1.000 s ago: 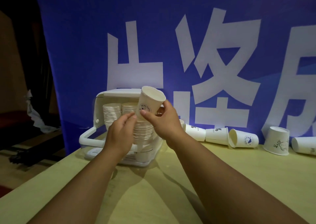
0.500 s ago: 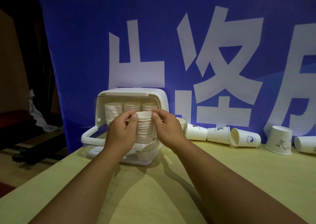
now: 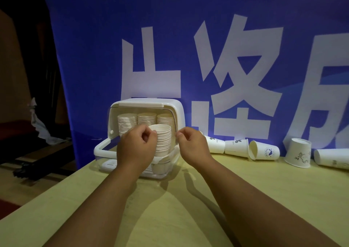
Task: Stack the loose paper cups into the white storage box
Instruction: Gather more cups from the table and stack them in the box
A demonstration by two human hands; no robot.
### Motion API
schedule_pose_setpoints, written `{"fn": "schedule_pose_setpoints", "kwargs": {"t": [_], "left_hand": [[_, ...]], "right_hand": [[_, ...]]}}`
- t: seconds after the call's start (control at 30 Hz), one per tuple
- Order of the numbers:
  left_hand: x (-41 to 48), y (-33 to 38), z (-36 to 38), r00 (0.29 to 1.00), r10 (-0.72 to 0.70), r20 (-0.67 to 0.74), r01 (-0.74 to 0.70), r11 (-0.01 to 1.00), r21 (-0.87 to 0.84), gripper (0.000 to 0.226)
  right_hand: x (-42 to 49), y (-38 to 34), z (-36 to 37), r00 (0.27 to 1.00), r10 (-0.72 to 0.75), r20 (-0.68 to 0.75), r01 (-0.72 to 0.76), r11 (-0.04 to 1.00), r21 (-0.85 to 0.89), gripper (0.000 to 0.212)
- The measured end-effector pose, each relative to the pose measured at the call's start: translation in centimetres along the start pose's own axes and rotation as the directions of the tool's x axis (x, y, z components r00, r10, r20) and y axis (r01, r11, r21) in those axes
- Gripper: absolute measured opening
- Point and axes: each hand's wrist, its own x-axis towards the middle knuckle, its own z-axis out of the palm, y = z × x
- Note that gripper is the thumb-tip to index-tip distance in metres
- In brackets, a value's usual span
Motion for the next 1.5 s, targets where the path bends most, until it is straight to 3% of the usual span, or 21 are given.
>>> {"fn": "schedule_pose_setpoints", "kwargs": {"t": [0.17,0.43,0.63,0.77,0.9,0.97,1.03,1.13,1.2,1.3,1.4,1.5], "left_hand": [[-2.1,3.9,0.4,0.97,0.001,0.243,-0.037,0.988,0.147,0.029],[-8.5,10.7,4.1,0.831,-0.112,0.545,0.041,0.989,0.14,0.022],[-13.7,16.9,8.3,0.714,-0.016,0.7,-0.148,0.974,0.173,0.02],[-16.9,21.4,11.5,0.616,0.063,0.785,-0.216,0.972,0.092,0.015],[-20.1,25.8,15.4,0.525,0.227,0.821,-0.373,0.928,-0.018,0.01],[-21.2,28.1,17.3,0.496,0.296,0.816,-0.443,0.895,-0.055,0.011],[-21.8,30.0,19.3,0.485,0.329,0.81,-0.472,0.878,-0.075,0.011],[-22.2,32.1,22.5,0.486,0.327,0.811,-0.459,0.885,-0.082,0.016],[-22.1,33.2,24.8,0.499,0.307,0.81,-0.439,0.896,-0.069,0.03],[-21.5,34.6,28.7,0.53,0.264,0.806,-0.405,0.914,-0.033,0.053],[-20.6,35.7,32.2,0.549,0.261,0.794,-0.403,0.915,-0.022,0.074],[-19.8,36.7,35.1,0.554,0.274,0.786,-0.404,0.914,-0.034,0.087]], "right_hand": [[-2.9,0.9,-4.5,1.0,0.027,-0.001,-0.027,0.992,-0.127,0.016],[-9.8,5.9,-18.1,0.984,0.166,-0.062,-0.177,0.928,-0.328,0.013],[-15.2,10.7,-29.2,0.93,0.306,-0.202,-0.364,0.835,-0.413,0.01],[-18.2,13.9,-35.6,0.902,0.312,-0.298,-0.43,0.7,-0.57,0.013],[-19.8,16.4,-41.3,0.856,0.271,-0.44,-0.516,0.513,-0.686,0.016],[-19.9,17.6,-43.9,0.824,0.237,-0.515,-0.566,0.391,-0.726,0.036],[-19.9,18.6,-45.8,0.776,0.212,-0.594,-0.627,0.359,-0.692,0.061],[-19.3,20.0,-47.3,0.681,0.283,-0.675,-0.717,0.442,-0.538,0.086],[-18.5,20.6,-48.0,0.629,0.376,-0.68,-0.762,0.469,-0.446,0.107],[-17.4,21.6,-49.2,0.614,0.433,-0.66,-0.768,0.52,-0.373,0.129],[-16.9,23.2,-49.4,0.628,0.408,-0.662,-0.76,0.503,-0.411,0.13],[-16.4,24.1,-49.3,0.641,0.39,-0.661,-0.756,0.471,-0.456,0.103]]}}
